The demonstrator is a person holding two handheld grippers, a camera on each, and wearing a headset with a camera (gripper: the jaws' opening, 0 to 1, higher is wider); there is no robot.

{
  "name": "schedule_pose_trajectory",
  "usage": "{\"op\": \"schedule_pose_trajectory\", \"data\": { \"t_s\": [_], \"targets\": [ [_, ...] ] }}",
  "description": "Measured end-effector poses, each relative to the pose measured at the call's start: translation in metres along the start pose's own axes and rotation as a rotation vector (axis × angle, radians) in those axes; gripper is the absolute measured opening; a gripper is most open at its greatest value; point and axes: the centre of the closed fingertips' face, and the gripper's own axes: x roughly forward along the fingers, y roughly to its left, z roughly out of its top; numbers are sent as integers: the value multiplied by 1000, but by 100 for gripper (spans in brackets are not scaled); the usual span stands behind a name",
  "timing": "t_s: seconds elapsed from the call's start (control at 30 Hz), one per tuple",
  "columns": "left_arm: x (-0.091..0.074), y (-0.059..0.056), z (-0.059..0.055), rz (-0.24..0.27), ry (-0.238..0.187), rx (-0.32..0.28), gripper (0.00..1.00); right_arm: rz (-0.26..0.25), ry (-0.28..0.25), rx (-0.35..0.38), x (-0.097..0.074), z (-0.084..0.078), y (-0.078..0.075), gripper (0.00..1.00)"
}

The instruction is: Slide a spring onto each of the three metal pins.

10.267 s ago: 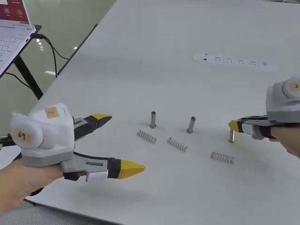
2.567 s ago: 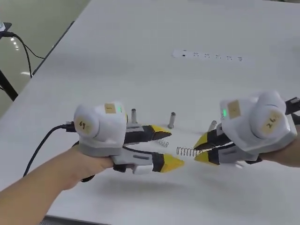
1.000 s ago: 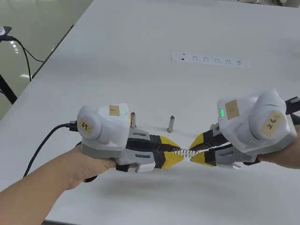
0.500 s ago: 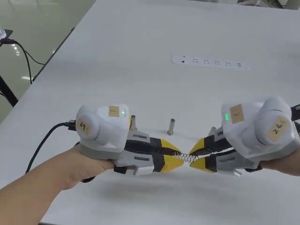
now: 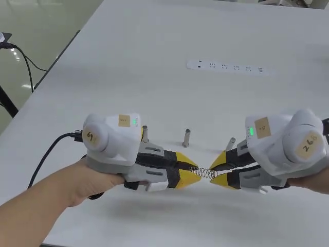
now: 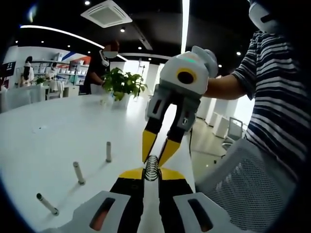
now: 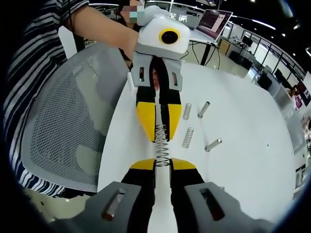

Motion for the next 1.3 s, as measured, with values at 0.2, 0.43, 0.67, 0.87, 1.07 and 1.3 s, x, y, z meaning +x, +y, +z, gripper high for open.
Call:
{"op": "schedule_pose_trajectory", "data": {
  "t_s": [0.2,0.43,0.67,0.87,1.07,1.3],
  "targets": [
    [0,-1,-5,-4,22,-2,3,2,7,-107,-3,3,1,7],
    [0,-1,-10,-2,39,13,2,18,-66,-24,-13,16,-2,6],
    [-2,3,-5,14,17,4,2,13,-117,26,-20,23,-7,6],
    [0,1,-8,11,26,10,3,24,-168,53,-18,34,-4,6],
    [1,-1,-11,11,35,15,3,22,-197,60,-18,40,-3,6],
    [2,0,-12,15,41,19,3,20,-235,87,-18,47,-3,7]
  ]
}}
